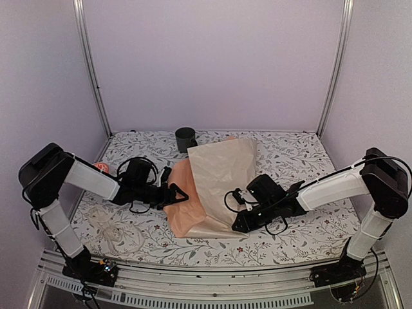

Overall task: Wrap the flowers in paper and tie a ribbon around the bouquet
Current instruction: Pick up the two-thirds-folded wrapping paper from the center of the board, then fold the two-thirds-folded wrapping paper at the center of the board.

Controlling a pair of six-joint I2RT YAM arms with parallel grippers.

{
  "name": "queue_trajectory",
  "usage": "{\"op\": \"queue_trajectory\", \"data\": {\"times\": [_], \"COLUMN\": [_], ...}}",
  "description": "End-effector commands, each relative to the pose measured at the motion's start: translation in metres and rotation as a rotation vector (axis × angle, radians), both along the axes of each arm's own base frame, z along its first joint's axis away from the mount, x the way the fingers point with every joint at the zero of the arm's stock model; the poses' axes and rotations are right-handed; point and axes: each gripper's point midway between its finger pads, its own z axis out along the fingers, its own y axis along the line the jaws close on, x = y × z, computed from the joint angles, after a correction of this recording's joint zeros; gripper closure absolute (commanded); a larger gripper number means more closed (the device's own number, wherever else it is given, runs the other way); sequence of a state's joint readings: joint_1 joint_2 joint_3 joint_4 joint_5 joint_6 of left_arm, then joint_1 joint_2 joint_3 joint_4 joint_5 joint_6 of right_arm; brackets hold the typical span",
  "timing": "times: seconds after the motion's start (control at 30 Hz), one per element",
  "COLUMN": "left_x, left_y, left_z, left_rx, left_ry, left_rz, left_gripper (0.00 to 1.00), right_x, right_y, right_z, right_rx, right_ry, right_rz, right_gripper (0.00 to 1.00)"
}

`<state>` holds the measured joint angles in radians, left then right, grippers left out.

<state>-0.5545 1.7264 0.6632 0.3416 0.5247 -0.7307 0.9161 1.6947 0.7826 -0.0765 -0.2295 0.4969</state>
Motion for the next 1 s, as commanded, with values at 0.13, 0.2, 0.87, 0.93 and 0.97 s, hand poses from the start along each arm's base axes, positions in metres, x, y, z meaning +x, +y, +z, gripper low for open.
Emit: {"op": "queue_trajectory", "data": {"times": [0.13,0.2,0.87,0.93,0.97], "left_x": [-0.002,-0.006,0.003,0.005,0.010], "left_y": [-0.014,-0.014,-0.106,-0.126,-0.135], "left_z": [0.048,0.060,0.144,0.162,0.165], "left_rx": [-0.143,-0.144,-0.143,-0.180,-0.190], "left_ry": [-0.111,-0.143,-0.400,-0.455,-0.468], "left_rz": [-0.009,-0.001,-0.205,-0.234,-0.242], "left_gripper": [0.32,0.37,1.00,1.00,1.00], "right_x": [-0.016,-0.015,-0.017,-0.018,-0.019], "right_y": [-0.031,-0.029,-0.027,-0.025,-0.023], "right_z": [-0.035,-0.033,-0.026,-0.026,-0.026], "right_rx": [-0.155,-0.150,-0.146,-0.134,-0.121], "right_ry": [0.075,0.073,0.059,0.055,0.056], "right_rz": [-0.019,-0.019,0.029,0.047,0.056], "right_gripper": [0.76,0.76,0.76,0.76,0.76]}}
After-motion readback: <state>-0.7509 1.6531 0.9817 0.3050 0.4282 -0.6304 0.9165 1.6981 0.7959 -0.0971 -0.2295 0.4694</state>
